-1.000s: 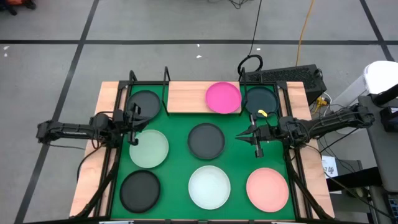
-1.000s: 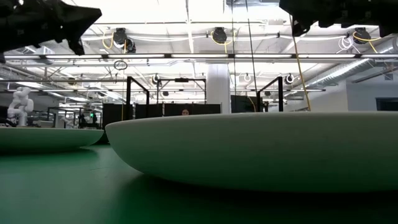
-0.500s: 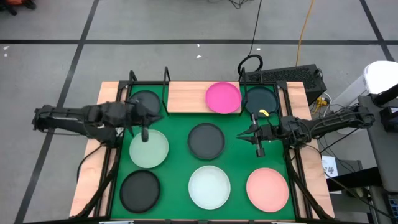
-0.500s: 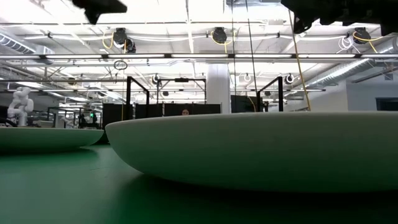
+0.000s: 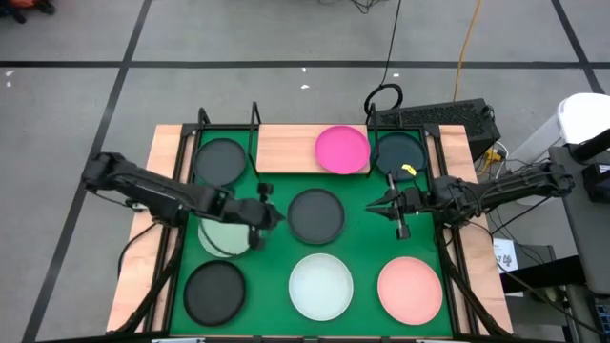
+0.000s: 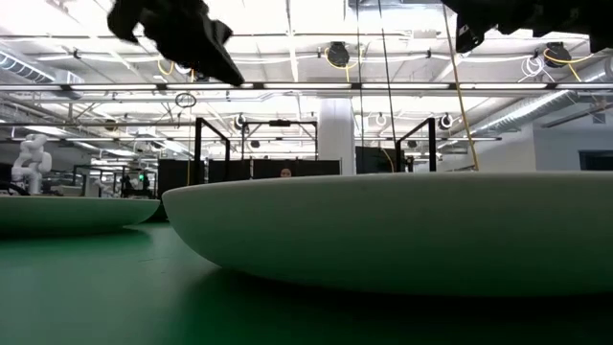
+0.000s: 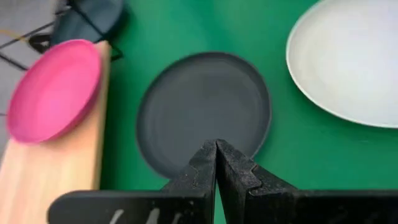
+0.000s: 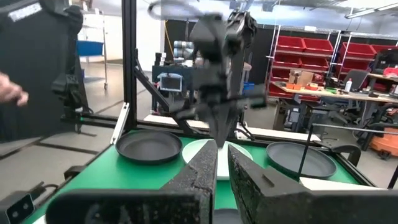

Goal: Place and stack plates onto a shelf
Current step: Stack the right black plate on top of the pink plate on the shelf

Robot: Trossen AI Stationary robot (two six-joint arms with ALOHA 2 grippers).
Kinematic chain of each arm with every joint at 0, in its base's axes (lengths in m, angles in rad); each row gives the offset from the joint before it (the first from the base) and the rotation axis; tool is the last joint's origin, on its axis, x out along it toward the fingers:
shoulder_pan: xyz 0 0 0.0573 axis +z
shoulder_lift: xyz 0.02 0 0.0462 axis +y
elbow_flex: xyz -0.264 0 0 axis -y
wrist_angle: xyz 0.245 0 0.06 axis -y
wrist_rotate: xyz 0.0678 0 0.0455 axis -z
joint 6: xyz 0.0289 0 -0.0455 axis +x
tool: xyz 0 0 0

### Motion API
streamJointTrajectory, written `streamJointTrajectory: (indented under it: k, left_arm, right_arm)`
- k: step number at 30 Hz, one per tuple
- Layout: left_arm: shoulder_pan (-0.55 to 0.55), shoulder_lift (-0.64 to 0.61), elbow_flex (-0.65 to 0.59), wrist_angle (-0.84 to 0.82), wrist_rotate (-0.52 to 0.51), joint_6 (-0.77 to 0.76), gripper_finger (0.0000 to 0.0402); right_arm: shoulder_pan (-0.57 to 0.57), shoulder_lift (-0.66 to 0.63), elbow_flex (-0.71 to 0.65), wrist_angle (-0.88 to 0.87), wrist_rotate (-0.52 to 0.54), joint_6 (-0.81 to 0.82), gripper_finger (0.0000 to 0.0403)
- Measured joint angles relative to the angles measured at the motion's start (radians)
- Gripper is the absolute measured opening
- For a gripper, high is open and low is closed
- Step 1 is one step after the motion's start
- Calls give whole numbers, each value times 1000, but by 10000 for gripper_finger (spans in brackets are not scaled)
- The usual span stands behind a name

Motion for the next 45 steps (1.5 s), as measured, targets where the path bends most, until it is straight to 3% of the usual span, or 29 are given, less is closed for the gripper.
streamJointTrajectory:
  k: [5, 11, 27, 39, 45]
  left_arm:
    - [-20, 128, 0, 178, 0, -55, 17]
    - [-23, 205, 0, 328, 0, 59, 17]
    - [9, 232, 0, 245, -13, 81, 20]
    - [5, 233, 0, 228, 0, 116, 138]
    - [-33, 233, 0, 270, 17, 162, 166]
  right_arm:
    - [0, -16, 0, -4, -1, 0, 25]
    - [0, -16, 0, -26, 0, 3, 25]
    - [0, -16, 0, -53, 1, 4, 25]
    - [0, -16, 0, -65, 1, 4, 25]
    - [0, -16, 0, -78, 3, 4, 25]
